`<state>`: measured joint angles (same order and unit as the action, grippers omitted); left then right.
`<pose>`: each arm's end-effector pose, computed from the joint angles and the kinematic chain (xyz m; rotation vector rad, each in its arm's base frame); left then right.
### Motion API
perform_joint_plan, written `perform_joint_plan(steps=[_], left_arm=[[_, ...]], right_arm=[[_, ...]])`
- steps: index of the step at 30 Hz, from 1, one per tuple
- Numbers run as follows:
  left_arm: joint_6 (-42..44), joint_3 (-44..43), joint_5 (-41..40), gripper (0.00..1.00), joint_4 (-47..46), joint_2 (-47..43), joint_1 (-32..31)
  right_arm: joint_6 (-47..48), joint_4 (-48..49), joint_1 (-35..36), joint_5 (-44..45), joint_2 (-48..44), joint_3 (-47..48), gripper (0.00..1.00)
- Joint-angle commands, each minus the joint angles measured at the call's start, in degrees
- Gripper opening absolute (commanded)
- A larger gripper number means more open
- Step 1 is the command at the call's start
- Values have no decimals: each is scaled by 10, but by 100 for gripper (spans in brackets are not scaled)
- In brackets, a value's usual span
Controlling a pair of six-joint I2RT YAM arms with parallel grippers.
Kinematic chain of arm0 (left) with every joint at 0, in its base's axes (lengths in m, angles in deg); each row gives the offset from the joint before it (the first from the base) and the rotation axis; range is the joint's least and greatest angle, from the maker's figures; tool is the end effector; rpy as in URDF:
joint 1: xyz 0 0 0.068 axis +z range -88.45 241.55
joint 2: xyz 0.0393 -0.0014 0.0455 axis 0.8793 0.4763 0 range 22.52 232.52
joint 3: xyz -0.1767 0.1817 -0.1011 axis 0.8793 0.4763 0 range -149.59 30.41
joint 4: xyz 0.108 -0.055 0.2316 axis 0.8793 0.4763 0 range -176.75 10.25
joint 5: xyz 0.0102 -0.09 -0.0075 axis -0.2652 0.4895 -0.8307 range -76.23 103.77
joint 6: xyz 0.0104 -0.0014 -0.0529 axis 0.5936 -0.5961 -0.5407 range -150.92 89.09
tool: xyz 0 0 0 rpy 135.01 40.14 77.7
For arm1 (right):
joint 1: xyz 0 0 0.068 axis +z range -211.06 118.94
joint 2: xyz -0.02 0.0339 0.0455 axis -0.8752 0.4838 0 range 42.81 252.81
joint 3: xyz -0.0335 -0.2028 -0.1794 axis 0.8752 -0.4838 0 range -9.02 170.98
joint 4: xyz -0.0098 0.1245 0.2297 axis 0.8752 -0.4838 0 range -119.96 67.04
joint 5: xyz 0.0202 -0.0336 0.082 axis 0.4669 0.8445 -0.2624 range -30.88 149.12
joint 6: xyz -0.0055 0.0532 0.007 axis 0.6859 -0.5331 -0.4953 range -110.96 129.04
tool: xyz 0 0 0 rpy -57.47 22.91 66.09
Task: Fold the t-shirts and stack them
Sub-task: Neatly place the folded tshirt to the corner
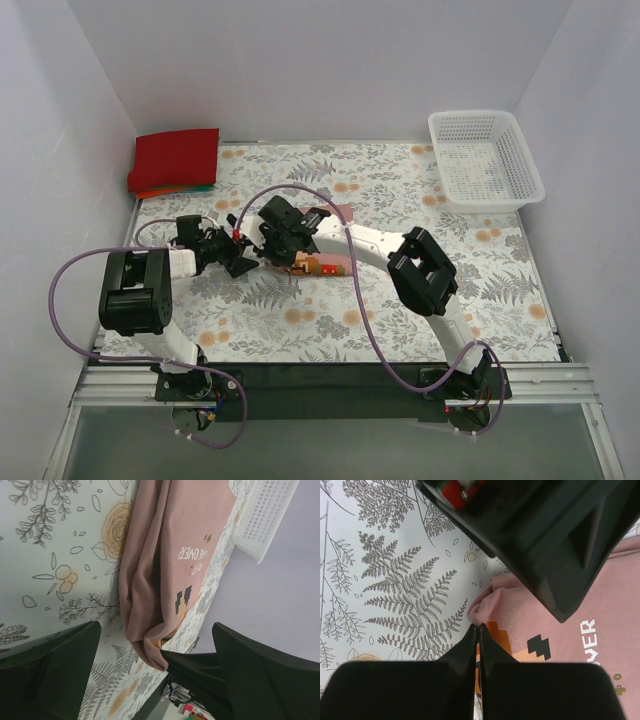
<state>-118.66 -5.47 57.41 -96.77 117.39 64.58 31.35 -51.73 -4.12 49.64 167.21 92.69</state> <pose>0.2864 -0.0096 0.1223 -1.6511 2.2016 -1.4912 0.2603 0.4108 0.2068 -1.6561 1.8859 0.4596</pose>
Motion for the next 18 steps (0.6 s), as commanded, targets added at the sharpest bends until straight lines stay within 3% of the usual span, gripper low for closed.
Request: perform_joint_plan(steps=[1,5,11,18], left_arm=[[-23,0,-58,96,-9,24,-18],[-50,-7,-86,95,-11,44,-22],[-68,-37,-130,77,1,67,-21],[-86,-67,-142,68,-21,102,-43]], right_arm=[[-15,18,0,-19,-40,40,1],[-23,19,0,-19,-44,50,1],[-30,19,0,-12,-41,67,1],[-42,19,0,-23,-36,71,1]])
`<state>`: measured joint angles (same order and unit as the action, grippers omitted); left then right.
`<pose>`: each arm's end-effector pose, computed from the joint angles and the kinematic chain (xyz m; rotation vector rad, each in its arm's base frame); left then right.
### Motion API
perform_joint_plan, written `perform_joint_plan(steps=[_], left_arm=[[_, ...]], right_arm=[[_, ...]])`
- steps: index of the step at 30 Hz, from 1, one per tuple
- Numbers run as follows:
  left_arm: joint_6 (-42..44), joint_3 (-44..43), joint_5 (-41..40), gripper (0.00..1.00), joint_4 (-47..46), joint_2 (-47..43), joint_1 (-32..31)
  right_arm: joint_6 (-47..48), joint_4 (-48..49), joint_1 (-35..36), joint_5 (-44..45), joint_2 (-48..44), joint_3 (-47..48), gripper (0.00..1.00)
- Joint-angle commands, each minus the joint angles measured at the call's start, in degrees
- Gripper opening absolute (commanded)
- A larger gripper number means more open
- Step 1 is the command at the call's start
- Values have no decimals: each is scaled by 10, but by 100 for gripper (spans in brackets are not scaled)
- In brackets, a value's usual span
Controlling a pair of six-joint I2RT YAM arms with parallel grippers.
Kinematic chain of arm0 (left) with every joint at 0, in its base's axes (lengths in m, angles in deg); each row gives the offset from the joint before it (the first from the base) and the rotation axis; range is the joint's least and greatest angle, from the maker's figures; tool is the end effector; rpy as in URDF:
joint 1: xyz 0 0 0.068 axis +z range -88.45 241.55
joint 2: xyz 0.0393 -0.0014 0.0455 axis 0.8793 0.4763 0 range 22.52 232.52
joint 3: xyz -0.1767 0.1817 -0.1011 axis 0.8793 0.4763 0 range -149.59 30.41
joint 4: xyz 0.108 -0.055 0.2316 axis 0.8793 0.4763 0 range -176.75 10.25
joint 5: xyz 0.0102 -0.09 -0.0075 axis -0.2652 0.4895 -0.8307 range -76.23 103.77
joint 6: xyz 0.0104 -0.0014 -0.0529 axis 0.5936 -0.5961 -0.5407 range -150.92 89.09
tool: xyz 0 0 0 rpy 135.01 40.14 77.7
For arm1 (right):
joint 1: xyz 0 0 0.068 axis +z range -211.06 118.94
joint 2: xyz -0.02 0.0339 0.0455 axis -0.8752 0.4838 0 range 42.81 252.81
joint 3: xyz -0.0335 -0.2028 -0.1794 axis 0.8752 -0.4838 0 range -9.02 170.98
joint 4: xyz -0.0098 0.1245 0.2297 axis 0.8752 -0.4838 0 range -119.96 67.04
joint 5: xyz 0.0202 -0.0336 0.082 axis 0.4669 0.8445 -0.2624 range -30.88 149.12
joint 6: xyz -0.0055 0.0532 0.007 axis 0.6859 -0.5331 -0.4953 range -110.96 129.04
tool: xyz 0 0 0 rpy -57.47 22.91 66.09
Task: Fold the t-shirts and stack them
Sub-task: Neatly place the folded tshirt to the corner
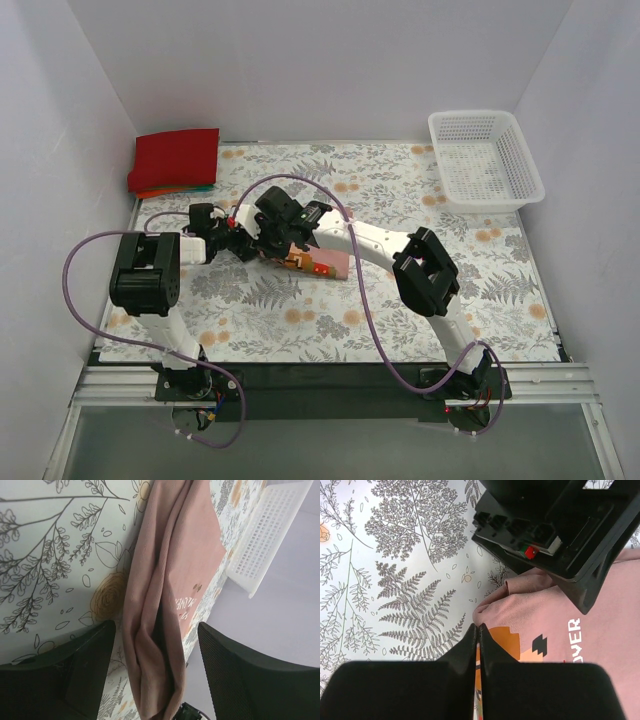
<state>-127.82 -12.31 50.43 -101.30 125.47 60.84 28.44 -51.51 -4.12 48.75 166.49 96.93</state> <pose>0.3242 -0.0254 0.1146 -1.7880 2.0999 -1.4339 0.2637 0.4170 0.2369 -1.5678 1.8515 0.5213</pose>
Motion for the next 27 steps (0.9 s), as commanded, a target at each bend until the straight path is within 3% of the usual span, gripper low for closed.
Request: perform_joint_plan(steps=[1,21,25,26,27], left_arm=[[-1,1,-70,66,21,24,-6],[-47,-39,-62,50,-42,109,-40],[-23,-83,-83,34,-6,115,-43],[2,-96,-96,25,24,116,-43],[9,-103,-101,24,35,113,-43]], right_arm=[[-14,17,0,-13,-29,30,1],[-32,17,0,-32,-12,53,1],[-32,17,0,-27,2,72,1],[-32,17,0,-24,4,75,1],[-31,17,0,-21,7,81,1]])
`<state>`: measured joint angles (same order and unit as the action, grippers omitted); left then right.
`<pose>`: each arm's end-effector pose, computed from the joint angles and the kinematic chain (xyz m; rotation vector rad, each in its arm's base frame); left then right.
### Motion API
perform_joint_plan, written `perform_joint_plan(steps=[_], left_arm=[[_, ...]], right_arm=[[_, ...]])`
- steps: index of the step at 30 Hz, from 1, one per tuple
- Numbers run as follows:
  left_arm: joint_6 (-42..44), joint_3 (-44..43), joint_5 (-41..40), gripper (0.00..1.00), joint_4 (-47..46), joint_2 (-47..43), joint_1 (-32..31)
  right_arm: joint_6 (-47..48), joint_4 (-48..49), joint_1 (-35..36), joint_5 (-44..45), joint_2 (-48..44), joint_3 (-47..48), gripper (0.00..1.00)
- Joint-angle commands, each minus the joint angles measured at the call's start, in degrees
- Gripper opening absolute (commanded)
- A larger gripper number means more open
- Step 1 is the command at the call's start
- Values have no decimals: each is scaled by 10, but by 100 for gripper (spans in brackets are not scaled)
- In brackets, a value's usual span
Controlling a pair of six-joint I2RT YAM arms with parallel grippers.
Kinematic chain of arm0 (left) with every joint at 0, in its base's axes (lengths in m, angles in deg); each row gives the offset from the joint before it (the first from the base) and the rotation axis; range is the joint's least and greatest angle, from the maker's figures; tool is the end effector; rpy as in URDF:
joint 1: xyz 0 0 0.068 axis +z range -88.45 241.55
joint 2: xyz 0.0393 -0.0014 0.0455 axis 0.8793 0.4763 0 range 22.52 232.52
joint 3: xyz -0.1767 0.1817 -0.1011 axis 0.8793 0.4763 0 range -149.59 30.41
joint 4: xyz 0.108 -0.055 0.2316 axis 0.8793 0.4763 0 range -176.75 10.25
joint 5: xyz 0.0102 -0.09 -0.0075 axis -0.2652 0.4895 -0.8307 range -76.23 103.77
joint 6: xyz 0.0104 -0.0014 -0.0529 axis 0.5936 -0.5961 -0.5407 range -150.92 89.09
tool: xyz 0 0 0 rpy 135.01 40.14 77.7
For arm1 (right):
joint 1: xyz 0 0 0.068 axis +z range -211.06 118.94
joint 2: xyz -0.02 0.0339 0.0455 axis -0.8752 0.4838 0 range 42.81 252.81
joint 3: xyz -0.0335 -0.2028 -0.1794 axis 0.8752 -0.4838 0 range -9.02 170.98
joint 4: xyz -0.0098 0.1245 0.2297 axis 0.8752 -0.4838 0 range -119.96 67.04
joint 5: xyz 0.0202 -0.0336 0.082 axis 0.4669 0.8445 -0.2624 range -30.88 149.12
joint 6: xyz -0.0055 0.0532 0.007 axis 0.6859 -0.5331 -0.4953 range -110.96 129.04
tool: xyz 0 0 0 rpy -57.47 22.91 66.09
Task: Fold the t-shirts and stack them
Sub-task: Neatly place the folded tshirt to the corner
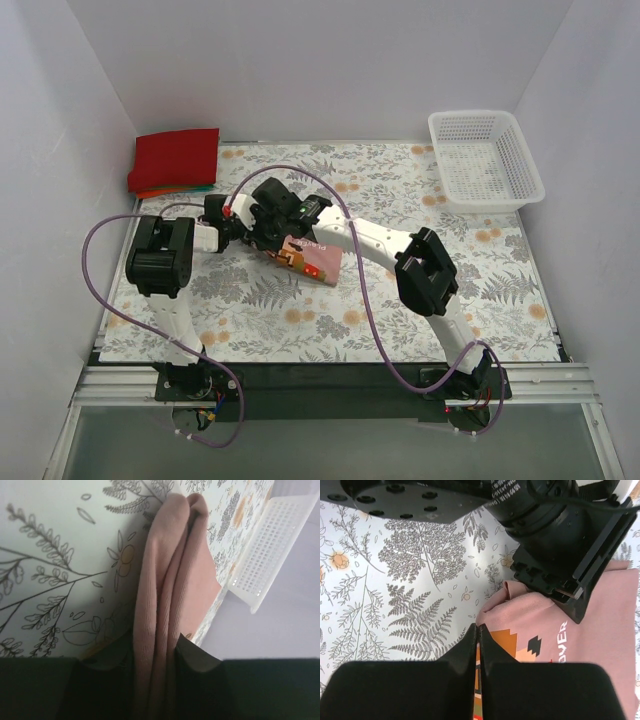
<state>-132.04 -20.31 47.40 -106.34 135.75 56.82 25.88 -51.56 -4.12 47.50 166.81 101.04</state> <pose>0.3634 -0.0500 0.0960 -1.7920 2.0835 -1.4432 0.2667 0.4230 0.2580 -1.5047 1.8284 0.5826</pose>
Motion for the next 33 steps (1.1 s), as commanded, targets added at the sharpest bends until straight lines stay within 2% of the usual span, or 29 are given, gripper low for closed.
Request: perform_joint_plan(steps=[1,2,3,4,6,7,8,12,13,18,23,26,33], left_arm=[[59,-28,-76,22,95,8,-3],[93,-46,-93,17,123,5,-3],[108,-56,-102,13,138,2,-3],[130,-67,-112,11,153,-3,-3],[193,-105,-149,3,209,-6,-3],[216,-117,-159,1,223,-6,-3],[234,-130,-168,0,238,-7,-3],[332,-203,-196,0,269,-12,-1],[366,-225,-203,0,276,-8,-1],[458,-386,-219,0,346,52,5],[534,-494,-233,0,371,103,16],[558,-561,-228,0,379,138,28],[614,-717,-282,0,410,197,38]], right_arm=[[-5,17,-1,-6,5,42,1],[-6,17,-3,-6,4,43,3],[-8,17,-4,-5,3,44,8],[-9,17,-6,-5,0,43,23],[-13,17,-15,-6,-12,36,39],[-17,17,-18,-8,-17,27,60],[-19,17,-28,-15,-23,24,69],[-27,18,-61,-42,-65,-6,95],[-30,20,-68,-48,-73,-13,98],[-32,21,-123,-71,-133,-69,98],[-32,21,-176,-88,-177,-125,98],[-33,21,-194,-93,-191,-141,98],[-28,21,-205,-100,-198,-164,98]])
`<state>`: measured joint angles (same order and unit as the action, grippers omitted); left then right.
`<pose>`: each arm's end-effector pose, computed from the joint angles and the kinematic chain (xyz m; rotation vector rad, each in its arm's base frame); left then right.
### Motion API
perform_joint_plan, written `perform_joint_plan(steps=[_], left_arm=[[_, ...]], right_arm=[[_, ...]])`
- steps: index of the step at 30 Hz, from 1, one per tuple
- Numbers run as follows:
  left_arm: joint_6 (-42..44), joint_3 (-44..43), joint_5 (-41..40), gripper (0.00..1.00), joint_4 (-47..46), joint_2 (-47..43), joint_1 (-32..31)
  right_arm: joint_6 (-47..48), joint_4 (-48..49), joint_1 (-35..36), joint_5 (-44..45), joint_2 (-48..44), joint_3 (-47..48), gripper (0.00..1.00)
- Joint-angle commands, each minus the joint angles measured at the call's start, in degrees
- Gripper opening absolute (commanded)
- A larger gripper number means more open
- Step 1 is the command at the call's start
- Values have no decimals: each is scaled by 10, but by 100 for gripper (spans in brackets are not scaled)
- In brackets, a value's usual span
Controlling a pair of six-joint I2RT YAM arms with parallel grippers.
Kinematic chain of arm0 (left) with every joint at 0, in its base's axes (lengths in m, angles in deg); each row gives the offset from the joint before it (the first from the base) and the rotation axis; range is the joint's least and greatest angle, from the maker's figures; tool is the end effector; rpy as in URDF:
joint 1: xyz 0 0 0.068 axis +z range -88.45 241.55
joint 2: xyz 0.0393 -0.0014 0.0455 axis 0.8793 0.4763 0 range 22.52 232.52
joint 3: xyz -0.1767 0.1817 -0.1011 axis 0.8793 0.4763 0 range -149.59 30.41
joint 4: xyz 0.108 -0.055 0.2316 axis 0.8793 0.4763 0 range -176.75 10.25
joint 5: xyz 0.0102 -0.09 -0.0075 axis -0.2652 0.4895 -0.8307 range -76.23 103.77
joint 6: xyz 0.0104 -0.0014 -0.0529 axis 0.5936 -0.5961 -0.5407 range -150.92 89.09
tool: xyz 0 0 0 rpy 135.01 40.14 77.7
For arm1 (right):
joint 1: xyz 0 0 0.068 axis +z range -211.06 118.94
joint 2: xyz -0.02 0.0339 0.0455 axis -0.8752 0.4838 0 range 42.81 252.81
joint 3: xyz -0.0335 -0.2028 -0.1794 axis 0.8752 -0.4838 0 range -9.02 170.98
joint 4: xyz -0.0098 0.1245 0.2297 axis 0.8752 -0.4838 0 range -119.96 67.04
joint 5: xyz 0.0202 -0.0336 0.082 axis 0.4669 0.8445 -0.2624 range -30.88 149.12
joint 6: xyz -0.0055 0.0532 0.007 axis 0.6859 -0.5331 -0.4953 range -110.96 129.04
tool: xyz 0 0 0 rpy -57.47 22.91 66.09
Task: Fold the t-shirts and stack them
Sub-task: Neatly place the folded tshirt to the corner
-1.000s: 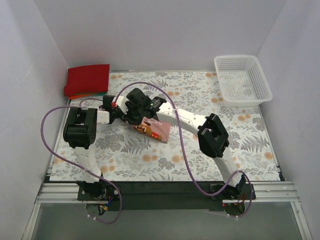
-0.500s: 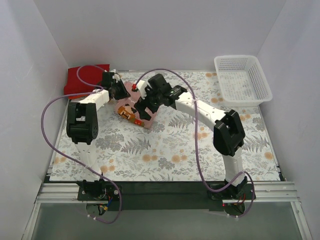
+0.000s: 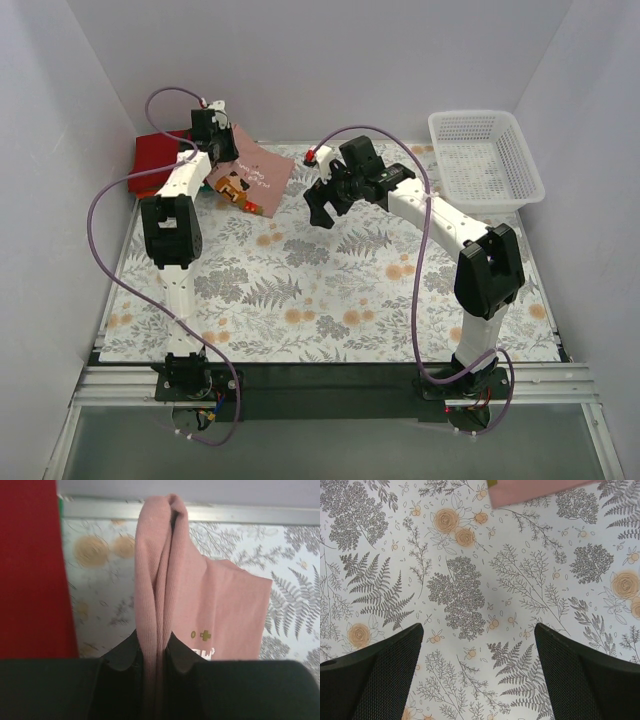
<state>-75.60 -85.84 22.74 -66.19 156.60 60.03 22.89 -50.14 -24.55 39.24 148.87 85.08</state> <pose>0.5404 -0.0200 0.2175 -0.7653 2.1720 -0.6026 0.3372 0.2647 0.3073 -1.1356 1.9713 0.6013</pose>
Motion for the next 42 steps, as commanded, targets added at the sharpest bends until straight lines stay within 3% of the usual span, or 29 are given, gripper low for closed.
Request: perform_joint_plan(steps=[1,11,26,42], left_arm=[[55,-74,-39,0,10,-8,6],[83,-140,-56,0,15,-29,11],[80,-125,-25,0,17,-116,10],[94,-134,-21,0,30,-141,10]], right_arm=[[1,6,-2,-22,-17,-3,98],[-2,7,-1,-31,-8,-3,98],[0,9,-3,-32,-22,-32,98],[0,10,-2,-29,-20,-31,98]])
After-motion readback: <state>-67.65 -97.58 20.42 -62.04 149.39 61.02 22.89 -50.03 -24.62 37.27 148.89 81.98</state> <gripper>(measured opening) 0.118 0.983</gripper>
